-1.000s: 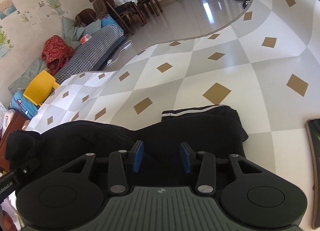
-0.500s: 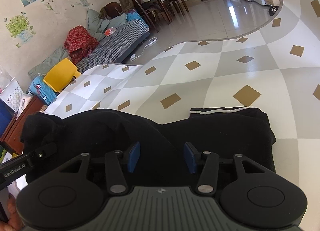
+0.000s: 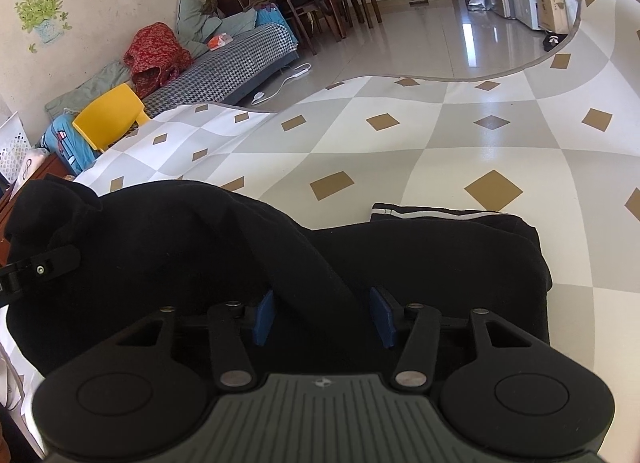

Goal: Fold clothes

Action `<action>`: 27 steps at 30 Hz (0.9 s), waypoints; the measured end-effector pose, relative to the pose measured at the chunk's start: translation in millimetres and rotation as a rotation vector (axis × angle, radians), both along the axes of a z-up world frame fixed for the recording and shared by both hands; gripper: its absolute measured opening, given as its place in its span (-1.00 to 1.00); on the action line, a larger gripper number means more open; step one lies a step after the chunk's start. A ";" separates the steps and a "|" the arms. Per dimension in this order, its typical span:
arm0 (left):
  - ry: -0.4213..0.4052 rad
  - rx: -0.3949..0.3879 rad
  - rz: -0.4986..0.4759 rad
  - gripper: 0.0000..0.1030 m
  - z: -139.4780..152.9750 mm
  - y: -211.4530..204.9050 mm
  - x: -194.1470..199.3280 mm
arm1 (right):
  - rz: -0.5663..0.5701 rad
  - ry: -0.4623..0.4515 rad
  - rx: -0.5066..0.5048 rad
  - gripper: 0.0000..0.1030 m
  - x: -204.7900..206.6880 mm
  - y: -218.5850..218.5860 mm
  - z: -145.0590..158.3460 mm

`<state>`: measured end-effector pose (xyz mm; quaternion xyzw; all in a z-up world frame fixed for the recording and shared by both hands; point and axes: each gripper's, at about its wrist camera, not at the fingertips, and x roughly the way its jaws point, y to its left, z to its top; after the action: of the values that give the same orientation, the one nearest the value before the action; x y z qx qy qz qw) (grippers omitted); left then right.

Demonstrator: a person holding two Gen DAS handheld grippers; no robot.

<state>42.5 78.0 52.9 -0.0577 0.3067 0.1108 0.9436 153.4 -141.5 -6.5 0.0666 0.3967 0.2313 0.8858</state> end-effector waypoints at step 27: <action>-0.064 -0.008 0.095 -0.23 22.7 12.9 -10.1 | 0.125 -0.124 -0.015 -0.91 -43.0 2.3 53.8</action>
<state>32.4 90.9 75.6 -0.0796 0.2737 0.1525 0.9463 110.3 -139.3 47.4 0.0204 0.3464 0.2869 0.8929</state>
